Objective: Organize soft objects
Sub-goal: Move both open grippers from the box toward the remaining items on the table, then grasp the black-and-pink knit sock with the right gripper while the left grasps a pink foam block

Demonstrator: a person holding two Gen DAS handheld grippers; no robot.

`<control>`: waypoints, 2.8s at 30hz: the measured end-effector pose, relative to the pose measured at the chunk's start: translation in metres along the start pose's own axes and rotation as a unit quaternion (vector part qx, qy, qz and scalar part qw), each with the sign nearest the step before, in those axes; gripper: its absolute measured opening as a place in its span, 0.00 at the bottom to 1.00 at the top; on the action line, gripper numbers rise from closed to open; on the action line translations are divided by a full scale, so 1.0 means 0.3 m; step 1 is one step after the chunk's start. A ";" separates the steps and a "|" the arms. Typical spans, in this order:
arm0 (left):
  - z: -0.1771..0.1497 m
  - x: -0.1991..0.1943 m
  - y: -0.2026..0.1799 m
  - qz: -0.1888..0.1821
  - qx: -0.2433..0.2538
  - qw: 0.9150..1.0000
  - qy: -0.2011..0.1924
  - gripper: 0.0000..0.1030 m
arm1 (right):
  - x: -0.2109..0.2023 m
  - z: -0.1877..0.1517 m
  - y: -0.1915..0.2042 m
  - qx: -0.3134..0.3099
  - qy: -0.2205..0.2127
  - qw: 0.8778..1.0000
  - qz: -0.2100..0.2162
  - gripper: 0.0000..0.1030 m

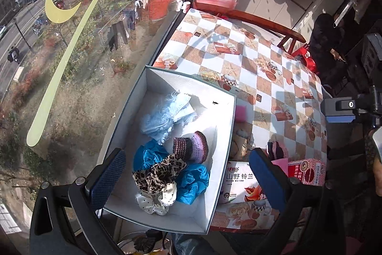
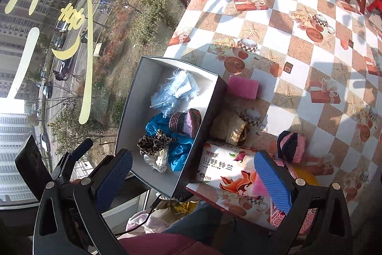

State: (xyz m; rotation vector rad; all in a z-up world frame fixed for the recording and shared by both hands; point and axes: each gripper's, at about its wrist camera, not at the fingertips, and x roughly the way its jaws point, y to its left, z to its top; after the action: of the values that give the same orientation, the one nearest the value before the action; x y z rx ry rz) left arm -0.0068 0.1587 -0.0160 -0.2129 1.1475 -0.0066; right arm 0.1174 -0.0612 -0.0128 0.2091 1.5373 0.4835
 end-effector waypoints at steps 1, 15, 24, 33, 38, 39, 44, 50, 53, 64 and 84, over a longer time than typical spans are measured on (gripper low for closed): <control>0.015 0.011 -0.036 0.001 0.018 1.000 0.003 1.00 | -0.024 0.002 -0.050 0.012 -0.007 1.000 -0.010 1.00; 0.003 0.223 -0.413 -0.023 0.124 0.985 0.120 1.00 | 0.342 0.015 -0.537 0.047 0.177 0.980 -0.074 1.00; 0.030 0.360 -0.508 -0.006 0.144 0.975 0.170 1.00 | 0.690 0.040 -0.592 -0.037 0.307 0.945 -0.105 1.00; -0.101 0.440 -0.573 -0.029 0.158 0.964 0.211 1.00 | 0.525 0.051 -0.891 0.052 0.211 0.964 -0.150 1.00; -0.121 0.453 -0.556 -0.033 0.155 0.963 0.220 1.00 | 0.430 -0.009 -0.967 0.093 0.176 0.976 -0.088 1.00; -0.124 0.459 -0.554 -0.022 0.168 0.960 0.221 1.00 | 0.421 -0.021 -0.971 0.097 0.175 0.977 -0.073 1.00; -0.160 0.481 -0.555 -0.038 0.223 0.941 0.253 1.00 | 0.370 -0.075 -0.994 0.110 0.158 0.979 -0.063 1.00; -0.234 0.535 -0.621 -0.032 0.316 0.905 0.284 1.00 | 0.310 -0.148 -0.995 0.127 0.148 0.979 -0.054 1.00; -0.248 0.563 -0.645 -0.003 0.348 0.896 0.275 1.00 | 0.277 -0.185 -1.016 0.136 0.143 0.979 -0.052 1.00; 0.181 0.554 -0.568 0.010 0.172 0.967 0.186 1.00 | 0.220 -0.213 -1.006 0.168 0.108 0.979 -0.044 1.00; 0.029 0.850 -0.750 -0.030 0.151 0.911 0.382 1.00 | 0.359 -0.111 -0.942 0.095 0.067 0.987 -0.110 0.39</control>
State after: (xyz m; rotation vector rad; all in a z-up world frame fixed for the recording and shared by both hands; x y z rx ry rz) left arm 0.1297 -0.0895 -0.2045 0.0456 1.8994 -0.3477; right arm 0.1283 -0.2723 -0.2317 0.1529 1.7153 0.1784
